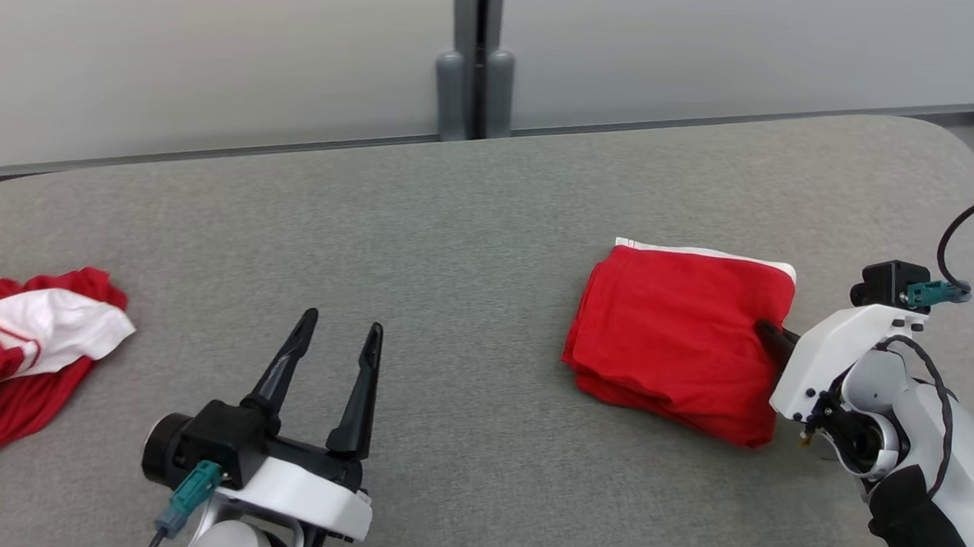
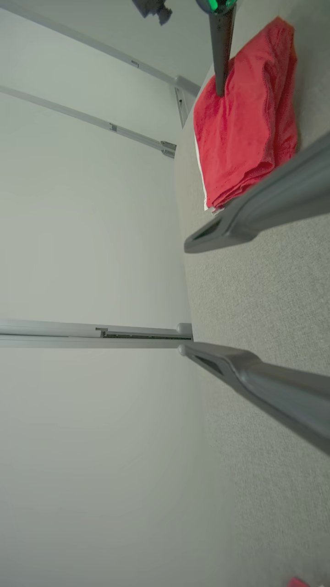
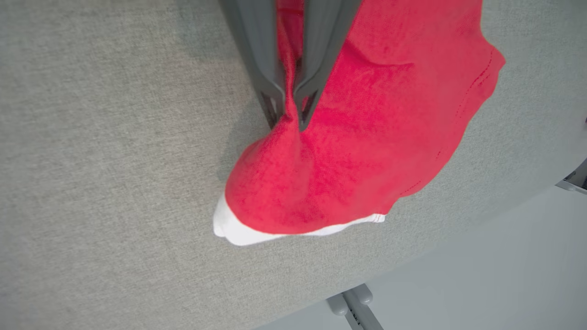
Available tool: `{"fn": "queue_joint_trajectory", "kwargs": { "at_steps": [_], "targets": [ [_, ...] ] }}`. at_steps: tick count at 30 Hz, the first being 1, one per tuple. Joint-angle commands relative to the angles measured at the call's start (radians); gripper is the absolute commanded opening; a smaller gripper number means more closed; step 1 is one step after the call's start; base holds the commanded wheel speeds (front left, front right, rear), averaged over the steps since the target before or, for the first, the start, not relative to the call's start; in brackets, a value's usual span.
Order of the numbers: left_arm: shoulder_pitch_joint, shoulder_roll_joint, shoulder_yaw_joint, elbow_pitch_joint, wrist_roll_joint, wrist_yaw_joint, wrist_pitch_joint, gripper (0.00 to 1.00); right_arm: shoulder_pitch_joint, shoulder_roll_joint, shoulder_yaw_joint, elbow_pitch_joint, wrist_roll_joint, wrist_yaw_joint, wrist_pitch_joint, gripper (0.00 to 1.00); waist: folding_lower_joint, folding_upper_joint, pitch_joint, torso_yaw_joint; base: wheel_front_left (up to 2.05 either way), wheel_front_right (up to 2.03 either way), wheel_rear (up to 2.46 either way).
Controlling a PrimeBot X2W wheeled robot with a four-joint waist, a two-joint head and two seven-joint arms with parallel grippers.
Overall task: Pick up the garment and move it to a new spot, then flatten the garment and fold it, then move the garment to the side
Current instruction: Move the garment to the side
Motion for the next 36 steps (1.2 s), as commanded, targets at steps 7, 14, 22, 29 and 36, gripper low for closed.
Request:
{"fn": "queue_joint_trajectory", "kwargs": {
  "at_steps": [7, 14, 22, 29, 36],
  "targets": [
    [-0.048, 0.014, -0.059, 0.014, 0.002, -0.03, 0.0, 1.0, 0.016, -0.013, 0.041, -0.038, 0.039, 0.0, -0.028, 0.0, 0.0, -0.0001, 0.028, -0.177, 0.0, 0.0, 0.0],
    [-0.086, 0.025, -0.107, 0.029, 0.005, -0.037, 0.0, 1.0, -0.011, -0.037, 0.065, -0.052, 0.059, 0.0, -0.058, 0.0, 0.0, -0.0001, 0.073, -0.235, 0.0, 0.0, 0.0],
    [-0.135, 0.044, -0.139, 0.037, 0.013, -0.04, 0.006, 1.0, -0.1, -0.125, 0.116, -0.074, 0.021, 0.0, -0.094, 0.0, 0.0, -0.0001, 0.149, -0.222, 0.0, 0.0, 0.0],
    [-0.184, 0.068, -0.163, 0.027, 0.025, -0.04, 0.025, 1.0, -0.242, -0.224, 0.177, -0.011, -0.042, 0.0, -0.104, 0.0, 0.0, -0.0001, 0.249, -0.167, 0.0, 0.0, 0.0],
    [-0.206, 0.087, -0.177, 0.013, 0.027, -0.04, 0.037, 1.0, -0.369, -0.284, 0.209, 0.134, -0.137, 0.0, -0.139, 0.0, 0.0, -0.0001, 0.301, -0.129, 0.0, 0.0, 0.0]
  ]
}}
